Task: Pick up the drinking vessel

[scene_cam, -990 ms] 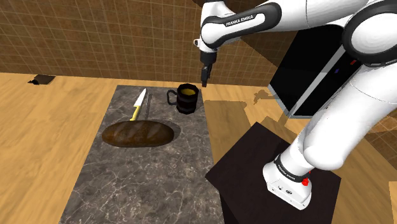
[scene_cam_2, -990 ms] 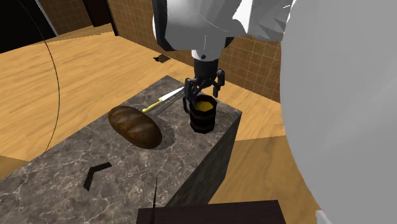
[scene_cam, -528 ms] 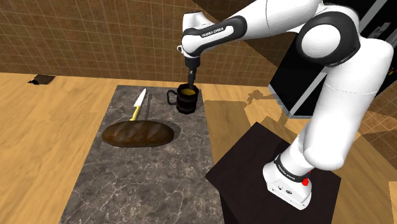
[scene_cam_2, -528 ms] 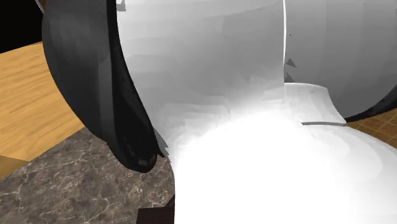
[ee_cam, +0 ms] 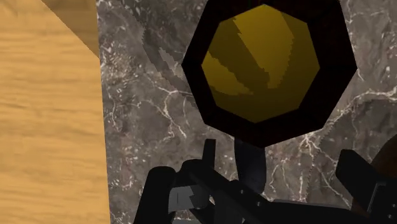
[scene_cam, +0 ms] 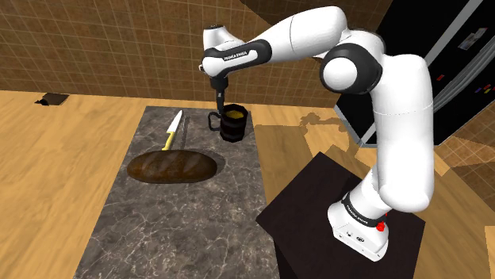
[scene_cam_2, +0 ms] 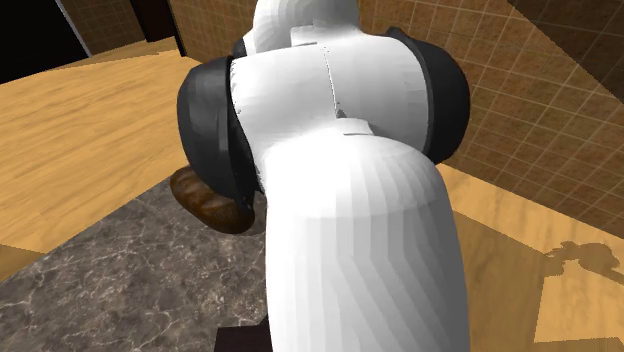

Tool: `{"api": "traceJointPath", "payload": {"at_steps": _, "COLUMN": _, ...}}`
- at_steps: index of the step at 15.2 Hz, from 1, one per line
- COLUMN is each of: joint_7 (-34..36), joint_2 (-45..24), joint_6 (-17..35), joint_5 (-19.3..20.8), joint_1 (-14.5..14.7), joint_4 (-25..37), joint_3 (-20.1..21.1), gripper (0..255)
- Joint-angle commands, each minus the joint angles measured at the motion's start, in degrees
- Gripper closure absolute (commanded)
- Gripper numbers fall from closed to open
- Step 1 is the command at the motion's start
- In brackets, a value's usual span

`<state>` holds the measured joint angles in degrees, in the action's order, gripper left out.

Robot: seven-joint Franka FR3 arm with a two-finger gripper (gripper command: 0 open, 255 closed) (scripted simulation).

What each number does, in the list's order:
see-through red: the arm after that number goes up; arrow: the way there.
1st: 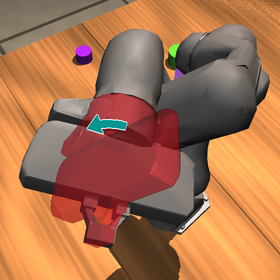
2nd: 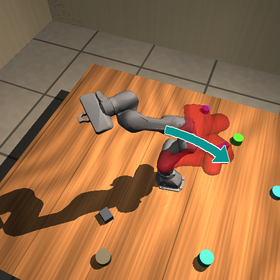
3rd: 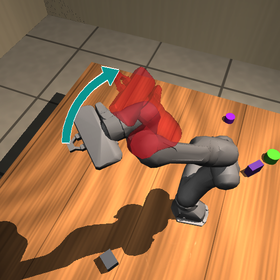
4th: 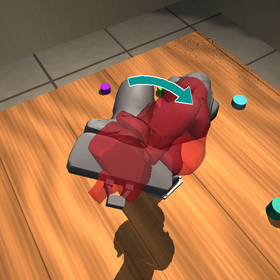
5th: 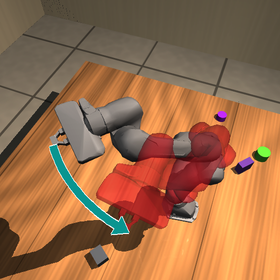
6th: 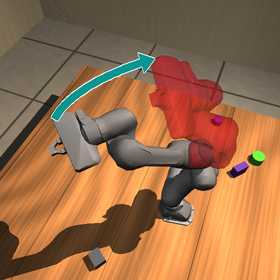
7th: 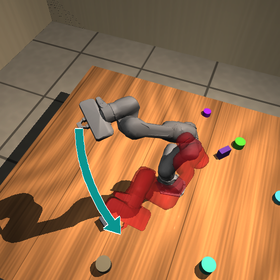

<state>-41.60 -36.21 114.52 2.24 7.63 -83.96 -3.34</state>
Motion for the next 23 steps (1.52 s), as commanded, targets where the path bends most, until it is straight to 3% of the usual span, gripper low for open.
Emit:
{"api": "traceJointPath", "payload": {"at_steps": 1, "joint_7": -0.82, "joint_2": -3.39, "joint_6": -0.13, "joint_5": 0.42, "joint_1": 0.3, "joint_4": 3.67, "joint_3": 0.32, "gripper": 0}}
{"api": "traceJointPath", "payload": {"at_steps": 10, "joint_7": -0.59, "joint_2": -6.31, "joint_6": 3.93, "joint_5": 0.41, "joint_1": 0.25, "joint_4": 2.54, "joint_3": 0.35, "gripper": 0}}
{"api": "traceJointPath", "payload": {"at_steps": 11, "joint_7": -0.54, "joint_2": -6.35, "joint_6": 3.86, "joint_5": 0.41, "joint_1": 0.29, "joint_4": 2.64, "joint_3": 0.36, "gripper": 255}}
{"api": "traceJointPath", "payload": {"at_steps": 23, "joint_7": -0.68, "joint_2": -5.07, "joint_6": 2.37, "joint_5": 0.41, "joint_1": 0.27, "joint_4": 2.86, "joint_3": 0.34, "gripper": 255}}
